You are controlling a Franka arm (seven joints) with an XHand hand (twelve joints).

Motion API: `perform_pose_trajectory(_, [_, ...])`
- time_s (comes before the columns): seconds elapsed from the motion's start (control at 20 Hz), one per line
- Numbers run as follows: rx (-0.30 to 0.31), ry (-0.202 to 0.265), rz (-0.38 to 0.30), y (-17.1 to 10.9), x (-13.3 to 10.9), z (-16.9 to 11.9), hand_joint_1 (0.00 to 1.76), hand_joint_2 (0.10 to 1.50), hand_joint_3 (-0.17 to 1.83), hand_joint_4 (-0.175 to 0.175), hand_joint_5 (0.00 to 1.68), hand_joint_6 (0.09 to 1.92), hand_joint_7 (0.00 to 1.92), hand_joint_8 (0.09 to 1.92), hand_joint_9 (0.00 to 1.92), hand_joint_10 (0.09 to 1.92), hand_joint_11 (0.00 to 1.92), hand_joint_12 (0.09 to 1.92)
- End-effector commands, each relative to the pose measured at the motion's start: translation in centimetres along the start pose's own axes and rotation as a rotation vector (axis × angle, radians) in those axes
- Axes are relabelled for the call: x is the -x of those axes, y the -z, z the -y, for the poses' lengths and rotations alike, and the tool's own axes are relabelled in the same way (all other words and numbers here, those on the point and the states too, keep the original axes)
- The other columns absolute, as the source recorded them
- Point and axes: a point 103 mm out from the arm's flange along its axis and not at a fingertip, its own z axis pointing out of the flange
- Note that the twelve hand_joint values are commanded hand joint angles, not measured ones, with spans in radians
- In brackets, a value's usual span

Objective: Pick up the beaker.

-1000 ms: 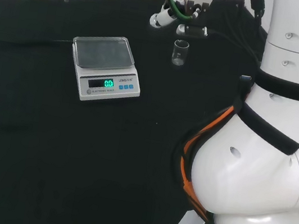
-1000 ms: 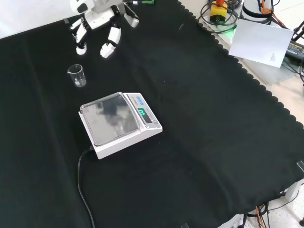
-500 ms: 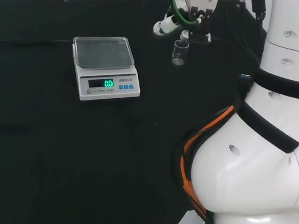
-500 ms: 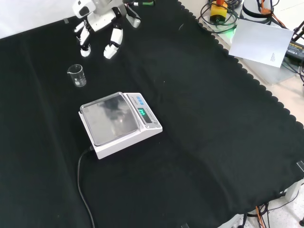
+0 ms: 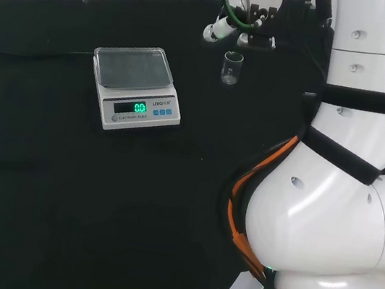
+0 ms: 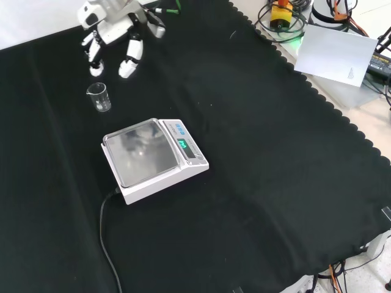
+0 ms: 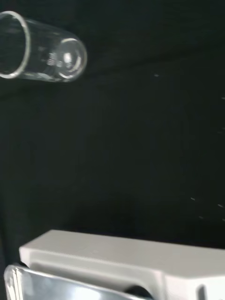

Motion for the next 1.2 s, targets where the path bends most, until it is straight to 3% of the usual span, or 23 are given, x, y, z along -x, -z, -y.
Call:
perform_pose_trajectory(0.05, [-0.053,0.012,-0.017,-1.4,2.8,-3.3,0.64,0.83,0.50,-0.068,0.46,0.67,0.49,0.82,0.56,0.86,0.13,1.45])
perform_pose_trajectory(0.3, [-0.089,0.011,-0.029,-2.1,3.7,-4.1,0.64,0.83,0.50,-0.068,0.46,0.68,0.49,0.82,0.56,0.86,0.13,1.45])
perform_pose_trajectory(0.4, [-0.131,0.010,-0.044,-2.4,4.2,-4.4,0.65,0.82,0.50,-0.067,0.44,0.67,0.47,0.82,0.55,0.86,0.13,1.45])
perform_pose_trajectory(0.55, [-0.203,0.009,-0.032,-2.8,4.6,-4.8,0.63,0.73,0.45,-0.038,0.26,0.54,0.26,0.79,0.28,0.88,0.05,1.48])
perform_pose_trajectory(0.7, [-0.217,0.011,-0.004,-3.0,4.9,-4.9,0.62,0.69,0.37,-0.012,0.20,0.34,0.07,0.74,0.05,0.92,0.00,1.45])
perform_pose_trajectory(1.2, [-0.236,-0.010,-0.010,-4.5,5.7,-5.8,0.71,0.72,0.35,-0.028,0.34,0.28,0.13,0.73,0.16,0.91,0.00,1.49])
